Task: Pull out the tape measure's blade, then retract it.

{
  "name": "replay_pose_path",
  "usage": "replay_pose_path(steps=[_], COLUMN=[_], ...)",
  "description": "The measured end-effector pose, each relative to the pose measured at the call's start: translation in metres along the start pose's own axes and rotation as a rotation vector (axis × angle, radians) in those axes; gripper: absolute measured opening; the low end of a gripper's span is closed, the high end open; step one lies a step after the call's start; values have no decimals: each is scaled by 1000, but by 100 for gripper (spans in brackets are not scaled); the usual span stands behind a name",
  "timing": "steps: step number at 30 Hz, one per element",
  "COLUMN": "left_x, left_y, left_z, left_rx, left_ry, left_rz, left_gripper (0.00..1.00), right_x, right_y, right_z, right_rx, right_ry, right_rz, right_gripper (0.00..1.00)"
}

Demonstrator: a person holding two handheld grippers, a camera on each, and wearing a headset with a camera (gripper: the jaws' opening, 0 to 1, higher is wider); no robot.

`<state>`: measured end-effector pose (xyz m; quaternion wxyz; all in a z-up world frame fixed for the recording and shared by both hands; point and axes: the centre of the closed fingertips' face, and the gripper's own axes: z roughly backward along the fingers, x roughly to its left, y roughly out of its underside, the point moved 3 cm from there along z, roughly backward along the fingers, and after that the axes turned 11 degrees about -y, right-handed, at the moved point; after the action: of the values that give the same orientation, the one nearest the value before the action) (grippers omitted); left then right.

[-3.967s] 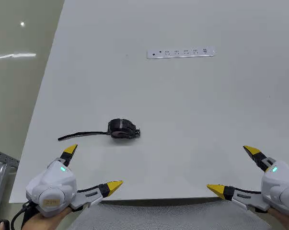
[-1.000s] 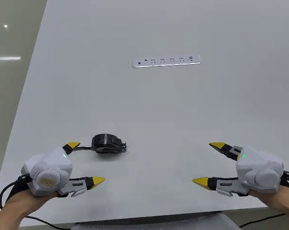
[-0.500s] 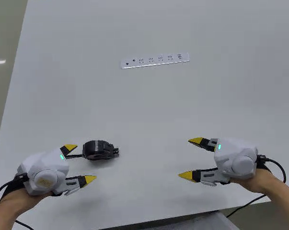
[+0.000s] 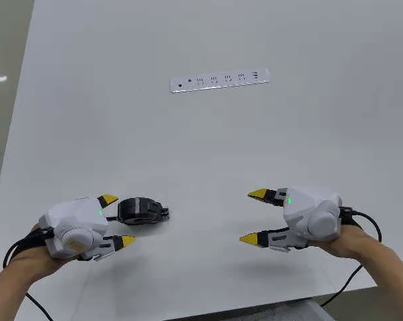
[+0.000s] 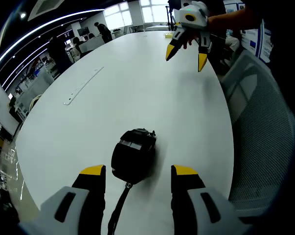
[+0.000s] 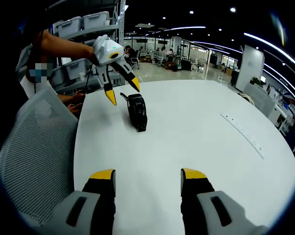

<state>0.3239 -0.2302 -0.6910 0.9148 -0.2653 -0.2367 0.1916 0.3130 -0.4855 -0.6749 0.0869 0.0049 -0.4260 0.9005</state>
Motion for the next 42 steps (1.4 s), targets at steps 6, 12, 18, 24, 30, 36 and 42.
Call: replay_pose_path(steps=[6, 12, 18, 24, 30, 36, 42], left_x=[5, 6, 6, 4, 4, 7, 7], left_y=[2, 3, 3, 4, 6, 8, 10], left_z=[-7, -12, -17, -23, -28, -32, -36], left_rx=[11, 16, 19, 24, 32, 38, 34], left_ry=[17, 45, 70, 98, 119, 125, 142], left_rz=[-31, -72, -114, -156, -187, -204, -212], left_gripper=[47, 44, 40, 37, 35, 30, 29], right_x=[-7, -14, -20, -19, -20, -23, -25], right_y=[-5, -8, -11, -15, -20, -26, -33], right_z=[-10, -21, -32, -46, -60, -71, -82], right_rx=[-2, -3, -8, -5, -6, -10, -20], right_ry=[-16, -38, -60, -102, -131, -148, -163], right_rz=[21, 36, 51, 87, 118, 137, 149], right_gripper=[51, 50, 47, 45, 44, 42, 40])
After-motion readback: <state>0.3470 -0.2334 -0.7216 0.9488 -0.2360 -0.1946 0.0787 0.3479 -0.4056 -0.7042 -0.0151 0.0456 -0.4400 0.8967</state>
